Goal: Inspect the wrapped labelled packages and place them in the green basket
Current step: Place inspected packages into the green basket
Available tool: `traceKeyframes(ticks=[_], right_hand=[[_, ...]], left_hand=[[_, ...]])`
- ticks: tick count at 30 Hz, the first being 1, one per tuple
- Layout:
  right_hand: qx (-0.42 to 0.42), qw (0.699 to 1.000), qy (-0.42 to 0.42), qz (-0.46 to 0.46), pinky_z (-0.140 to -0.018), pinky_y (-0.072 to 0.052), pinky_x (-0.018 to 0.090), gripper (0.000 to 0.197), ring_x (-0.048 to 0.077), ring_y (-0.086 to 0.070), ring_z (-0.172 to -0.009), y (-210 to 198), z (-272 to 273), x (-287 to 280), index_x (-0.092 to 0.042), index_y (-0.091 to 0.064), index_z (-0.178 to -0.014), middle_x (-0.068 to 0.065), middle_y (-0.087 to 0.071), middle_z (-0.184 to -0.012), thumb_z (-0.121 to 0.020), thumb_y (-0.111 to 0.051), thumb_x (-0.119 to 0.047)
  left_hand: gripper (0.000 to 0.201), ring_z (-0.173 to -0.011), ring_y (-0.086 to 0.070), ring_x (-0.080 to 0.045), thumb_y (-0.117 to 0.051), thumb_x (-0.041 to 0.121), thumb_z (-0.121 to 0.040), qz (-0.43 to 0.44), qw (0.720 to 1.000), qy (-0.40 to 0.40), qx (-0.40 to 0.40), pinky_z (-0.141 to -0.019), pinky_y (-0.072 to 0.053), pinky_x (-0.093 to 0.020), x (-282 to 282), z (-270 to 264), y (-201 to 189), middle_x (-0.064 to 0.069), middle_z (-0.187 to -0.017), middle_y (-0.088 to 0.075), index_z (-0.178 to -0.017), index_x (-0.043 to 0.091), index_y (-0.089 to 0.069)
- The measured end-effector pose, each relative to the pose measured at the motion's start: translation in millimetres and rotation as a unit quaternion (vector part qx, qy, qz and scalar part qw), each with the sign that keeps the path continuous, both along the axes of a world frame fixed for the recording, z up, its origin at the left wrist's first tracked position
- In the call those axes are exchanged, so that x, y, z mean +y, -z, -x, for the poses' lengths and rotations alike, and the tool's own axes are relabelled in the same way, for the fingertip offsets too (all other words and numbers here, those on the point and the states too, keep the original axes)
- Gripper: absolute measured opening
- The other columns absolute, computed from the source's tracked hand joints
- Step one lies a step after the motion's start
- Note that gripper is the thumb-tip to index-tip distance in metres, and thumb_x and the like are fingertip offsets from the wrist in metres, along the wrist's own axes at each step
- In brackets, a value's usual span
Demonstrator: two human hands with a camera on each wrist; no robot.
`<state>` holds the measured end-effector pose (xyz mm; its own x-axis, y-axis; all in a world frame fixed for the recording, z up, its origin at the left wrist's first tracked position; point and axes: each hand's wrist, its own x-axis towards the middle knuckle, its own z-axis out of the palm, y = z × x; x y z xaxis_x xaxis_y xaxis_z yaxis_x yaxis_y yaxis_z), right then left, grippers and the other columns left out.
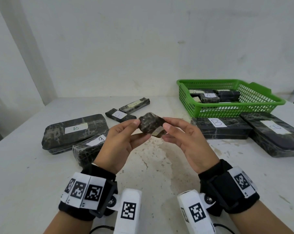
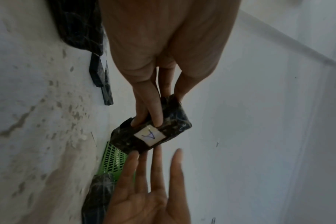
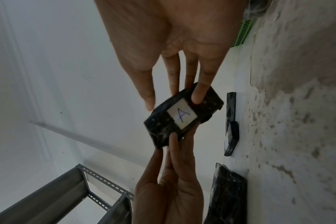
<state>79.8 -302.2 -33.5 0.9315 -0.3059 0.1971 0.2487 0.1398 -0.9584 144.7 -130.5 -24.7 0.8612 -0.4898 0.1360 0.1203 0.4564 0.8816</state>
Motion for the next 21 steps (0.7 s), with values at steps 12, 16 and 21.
traceKeyframes(ticks=[12,16,21], right_hand=[[-0.004,0.996,0.027,-0.082,-0.069,-0.057,0.022,0.038,0.012,-0.071,-0.077,-0.8,-4.6,-7.3,-0.016,-0.064,-0.117,0.003,-0.075,-0.093,-0.079,-0.069,-0.02],[-0.002,0.996,0.024,-0.085,-0.062,-0.057,0.022,0.045,0.016,-0.068,-0.064,-2.0,-5.2,-9.4,-0.015,-0.066,-0.115,0.009,-0.074,-0.089,-0.071,-0.071,-0.025],[0.0,0.995,0.032,-0.098,-0.058,-0.057,0.022,0.034,0.017,-0.067,-0.06,-3.5,-4.6,-13.3,-0.009,-0.068,-0.102,0.009,-0.071,-0.087,-0.071,-0.071,-0.022]], left_hand=[[0.031,-0.091,-0.074,-0.034,-0.035,0.005,-0.104,0.038,0.995,0.012,0.088,-0.068,-0.061,-0.027,4.8,-6.6,-3.3,-0.02,-0.116,-0.07,-0.118,0.002,-0.063],[0.034,-0.092,-0.074,-0.035,-0.038,0.008,-0.103,-0.003,0.997,0.023,0.078,-0.068,-0.062,-0.031,8.1,-10.3,-0.3,-0.015,-0.117,-0.071,-0.126,0.018,-0.061],[0.045,-0.096,-0.073,-0.034,-0.062,0.025,-0.083,-0.014,0.999,0.042,0.03,-0.069,-0.061,-0.031,7.8,-6.3,-4.0,-0.008,-0.115,-0.071,-0.128,0.027,-0.062]])
